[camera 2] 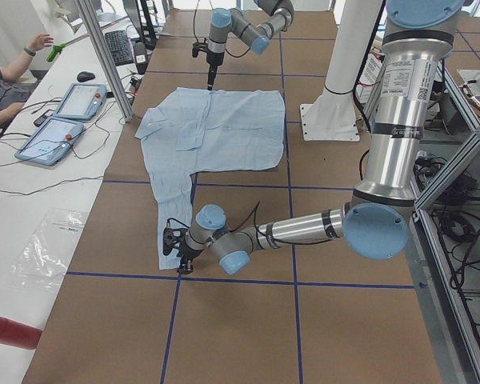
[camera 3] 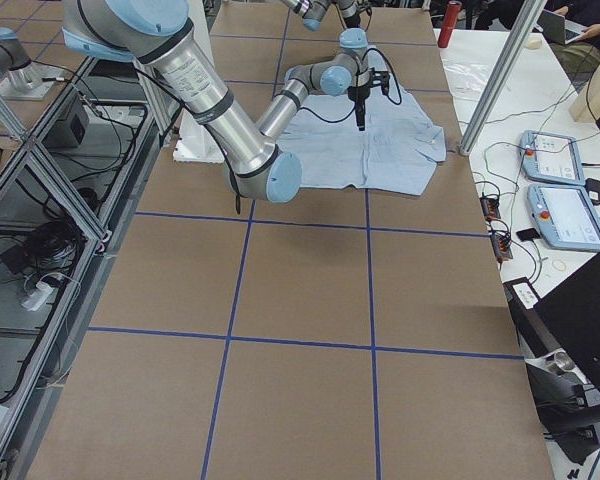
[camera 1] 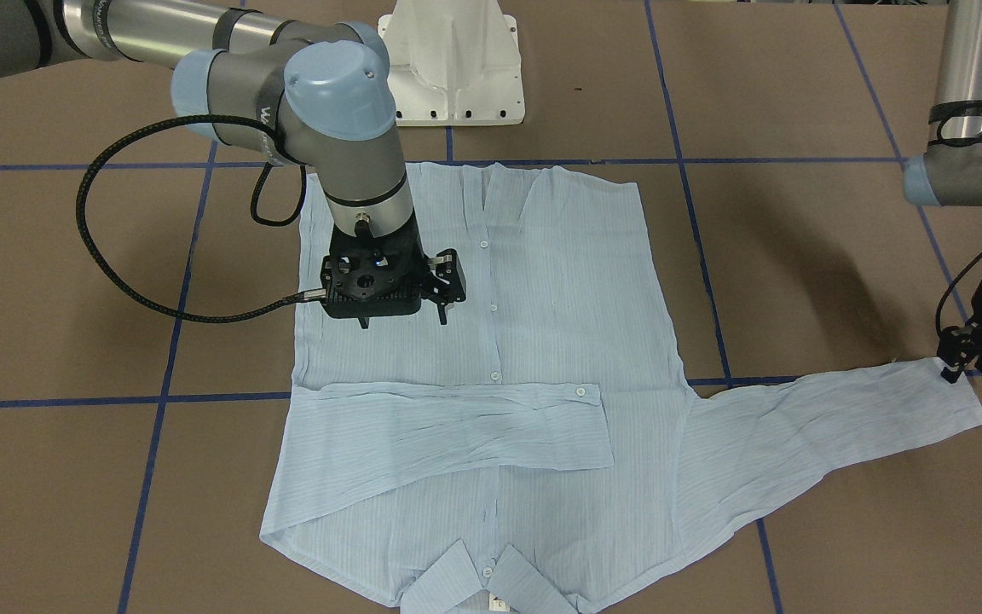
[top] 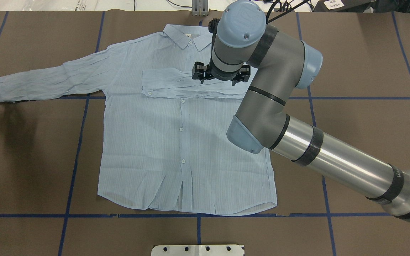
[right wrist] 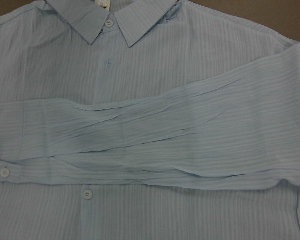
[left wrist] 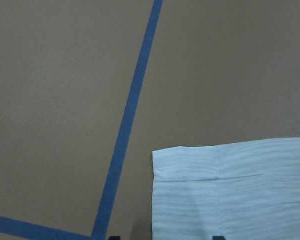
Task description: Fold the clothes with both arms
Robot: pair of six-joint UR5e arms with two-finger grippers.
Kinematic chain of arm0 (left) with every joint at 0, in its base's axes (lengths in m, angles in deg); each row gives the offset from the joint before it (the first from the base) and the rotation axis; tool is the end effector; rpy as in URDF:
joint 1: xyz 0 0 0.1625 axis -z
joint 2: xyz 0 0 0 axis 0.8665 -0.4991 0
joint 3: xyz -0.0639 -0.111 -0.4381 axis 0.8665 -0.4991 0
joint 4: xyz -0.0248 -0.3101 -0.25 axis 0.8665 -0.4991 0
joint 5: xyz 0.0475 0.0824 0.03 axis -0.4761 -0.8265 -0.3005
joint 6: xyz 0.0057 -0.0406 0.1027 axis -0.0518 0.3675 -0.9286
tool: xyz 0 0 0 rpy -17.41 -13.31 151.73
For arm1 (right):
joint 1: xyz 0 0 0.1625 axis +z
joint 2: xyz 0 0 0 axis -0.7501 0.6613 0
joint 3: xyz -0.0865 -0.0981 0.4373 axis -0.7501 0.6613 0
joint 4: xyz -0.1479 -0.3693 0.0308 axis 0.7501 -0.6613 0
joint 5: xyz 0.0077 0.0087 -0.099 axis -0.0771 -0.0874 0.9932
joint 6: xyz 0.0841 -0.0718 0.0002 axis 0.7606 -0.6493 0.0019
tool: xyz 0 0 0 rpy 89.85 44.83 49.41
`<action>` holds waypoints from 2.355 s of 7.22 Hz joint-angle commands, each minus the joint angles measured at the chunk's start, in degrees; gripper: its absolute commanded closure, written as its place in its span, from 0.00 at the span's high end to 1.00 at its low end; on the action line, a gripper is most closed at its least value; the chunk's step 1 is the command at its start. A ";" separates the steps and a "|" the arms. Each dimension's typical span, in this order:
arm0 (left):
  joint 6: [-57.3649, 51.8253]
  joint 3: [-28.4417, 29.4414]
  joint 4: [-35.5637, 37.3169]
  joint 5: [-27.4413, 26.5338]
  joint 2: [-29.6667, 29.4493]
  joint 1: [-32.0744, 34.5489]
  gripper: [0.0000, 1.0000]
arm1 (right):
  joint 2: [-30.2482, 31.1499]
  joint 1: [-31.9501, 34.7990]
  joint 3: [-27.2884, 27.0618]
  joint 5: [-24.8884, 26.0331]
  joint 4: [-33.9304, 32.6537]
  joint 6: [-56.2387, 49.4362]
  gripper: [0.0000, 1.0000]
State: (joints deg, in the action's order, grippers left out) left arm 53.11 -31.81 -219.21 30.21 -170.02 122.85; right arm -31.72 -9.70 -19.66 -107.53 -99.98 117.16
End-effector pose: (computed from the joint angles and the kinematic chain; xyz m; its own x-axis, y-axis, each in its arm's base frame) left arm 0.1614 -0.5347 0.7516 0.7024 -0.1824 -0.6880 0.4374 0.8731 0.2152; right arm -0.5157 -0.5467 0.1887 0.6535 0.0194 0.7567 -0.1830 0.9741 0.1330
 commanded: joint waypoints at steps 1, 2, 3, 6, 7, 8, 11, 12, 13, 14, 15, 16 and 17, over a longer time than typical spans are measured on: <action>0.02 0.06 0.00 0.05 0.08 -0.03 0.59 | 0.13 -0.05 -0.03 0.00 0.00 0.01 1.00; 0.02 0.06 0.00 0.05 0.08 -0.21 0.57 | 0.22 0.04 -0.03 0.00 0.00 0.01 1.00; 0.02 0.06 0.00 -0.04 0.08 -0.30 0.57 | 0.39 -0.05 -0.11 0.00 0.00 0.01 1.00; 0.02 0.06 0.09 0.05 0.08 -0.38 0.54 | 0.48 0.04 -0.03 0.00 0.09 -0.07 1.00; 0.02 0.06 0.00 0.05 0.08 -0.47 0.44 | 0.48 -0.05 -0.03 0.00 0.09 -0.07 1.00; 0.02 0.06 0.09 0.05 0.08 -0.39 0.29 | 0.57 -0.05 -0.03 0.00 0.09 -0.07 1.00; -0.07 -1.16 0.35 0.22 0.08 -0.38 0.08 | 0.66 -0.05 -0.03 0.00 0.17 -0.07 1.00; -0.15 -1.44 0.44 0.22 0.08 -0.38 0.04 | 0.74 0.04 -0.03 0.00 0.17 -0.16 1.00; -0.15 -3.53 0.87 0.22 0.34 -0.30 0.00 | 0.83 0.04 -0.03 -0.09 0.26 -0.16 1.00; -0.15 -7.90 5.14 0.22 0.34 -0.21 0.00 | 1.09 0.04 -0.11 -0.18 0.26 -0.16 1.00; -0.15 -14.38 13.71 -0.04 -0.44 -0.21 0.00 | 1.27 0.12 -0.20 -0.61 0.26 -0.16 1.00; -0.07 -20.80 23.54 -0.04 -2.45 -0.21 0.00 | 3.27 0.21 -2.12 -0.88 0.26 -0.51 1.00; 0.19 -25.30 35.13 -0.04 -7.34 -0.21 0.00 | 6.34 0.30 -4.66 -0.97 0.26 -2.60 1.00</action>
State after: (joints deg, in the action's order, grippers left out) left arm 53.07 -50.44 -197.55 30.20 -172.84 122.63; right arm -28.45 -9.50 -21.70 -108.28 -99.72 116.27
